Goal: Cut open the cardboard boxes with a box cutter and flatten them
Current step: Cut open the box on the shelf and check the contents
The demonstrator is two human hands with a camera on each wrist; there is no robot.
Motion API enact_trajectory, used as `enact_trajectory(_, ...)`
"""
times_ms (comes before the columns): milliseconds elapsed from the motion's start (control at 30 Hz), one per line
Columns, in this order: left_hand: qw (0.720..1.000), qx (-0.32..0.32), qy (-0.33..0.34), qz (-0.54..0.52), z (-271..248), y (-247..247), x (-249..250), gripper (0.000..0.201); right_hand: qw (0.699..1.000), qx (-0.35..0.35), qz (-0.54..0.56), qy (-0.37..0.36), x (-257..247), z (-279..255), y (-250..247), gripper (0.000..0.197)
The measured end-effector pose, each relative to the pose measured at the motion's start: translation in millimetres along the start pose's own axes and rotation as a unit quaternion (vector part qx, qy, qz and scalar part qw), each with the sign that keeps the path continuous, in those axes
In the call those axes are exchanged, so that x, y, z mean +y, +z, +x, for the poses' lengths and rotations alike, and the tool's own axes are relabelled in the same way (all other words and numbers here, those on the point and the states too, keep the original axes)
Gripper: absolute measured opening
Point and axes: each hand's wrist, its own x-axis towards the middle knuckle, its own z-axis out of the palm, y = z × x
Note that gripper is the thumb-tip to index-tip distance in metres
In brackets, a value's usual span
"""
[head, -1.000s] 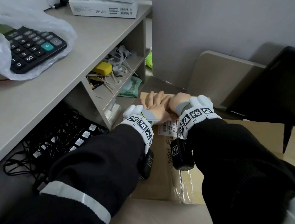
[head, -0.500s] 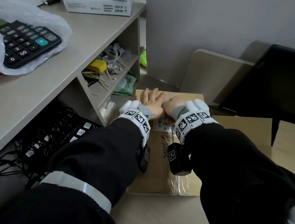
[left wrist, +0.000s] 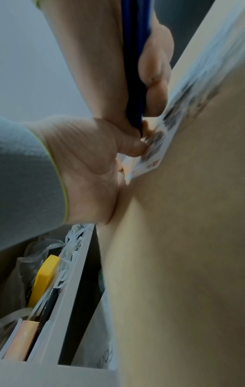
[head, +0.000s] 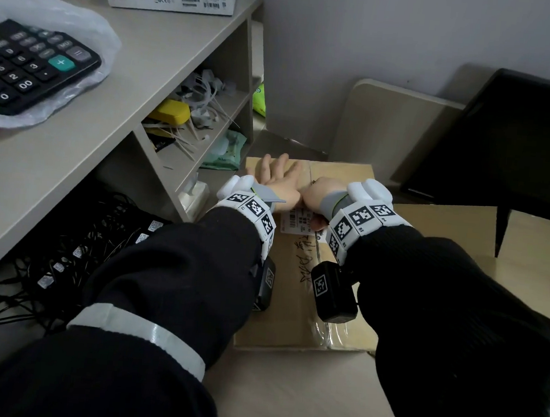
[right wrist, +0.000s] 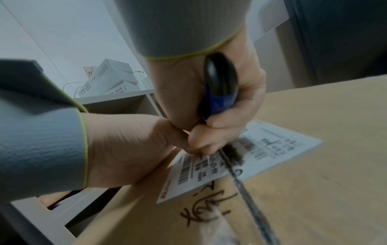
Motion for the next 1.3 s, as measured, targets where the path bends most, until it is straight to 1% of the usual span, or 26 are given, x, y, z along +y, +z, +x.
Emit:
enact_trajectory(67,1.000,-0.004,-0.002,-0.004,-0.4,0.0,0.5,0.074,1.000,0.017,0.005,-0.004,5.2,-2.1,1.1,0.038)
enact_trajectory(167,1.000,-0.007,-0.001,-0.005,-0.4,-0.8,-0.1,0.071,0.999,0.004,0.038,0.009,4.4,-8.2,2.2,0.038)
enact_trajectory(300,1.000,-0.008,0.001,0.000,-5.0,-3.9,1.9,0.069,0.999,-0.003,0.052,0.009,4.2,-14.5,4.3,0.038)
enact_trajectory(533,1.000,-0.005,0.004,0.007,-4.6,-3.7,2.9,0.080,0.998,-0.004,0.056,0.023,7.5,-24.0,6.6,0.037)
enact_trajectory(800,1.000,0.005,0.005,0.009,-1.7,-1.6,3.6,0.088,0.998,0.005,0.054,0.028,16.7,-38.1,13.0,0.039)
enact_trajectory(933,1.000,0.023,0.009,0.005,-4.1,-3.4,2.5,0.082,0.998,0.012,0.056,0.035,20.2,-44.6,17.6,0.038)
enact_trajectory(1067,0.995,0.088,0.004,0.042,-18.0,-2.7,-3.3,0.060,0.998,0.021,0.049,0.027,23.5,-51.5,20.5,0.038)
enact_trajectory(1100,0.994,0.094,0.010,0.054,-26.0,-4.5,-2.1,0.055,0.999,0.020,0.044,0.020,22.9,-51.8,20.4,0.038)
enact_trajectory(1167,0.994,0.066,0.041,0.073,-36.8,-5.5,1.2,0.050,0.999,0.018,0.041,0.007,20.8,-52.6,19.6,0.037)
enact_trajectory(1267,0.995,-0.013,0.067,0.079,-51.1,3.2,-0.8,0.057,0.999,0.008,0.031,-0.007,16.8,-54.1,19.7,0.037)
enact_trajectory(1300,0.994,-0.027,0.072,0.076,-54.4,7.2,-3.6,0.058,1.000,0.005,0.027,-0.011,16.4,-55.2,19.0,0.037)
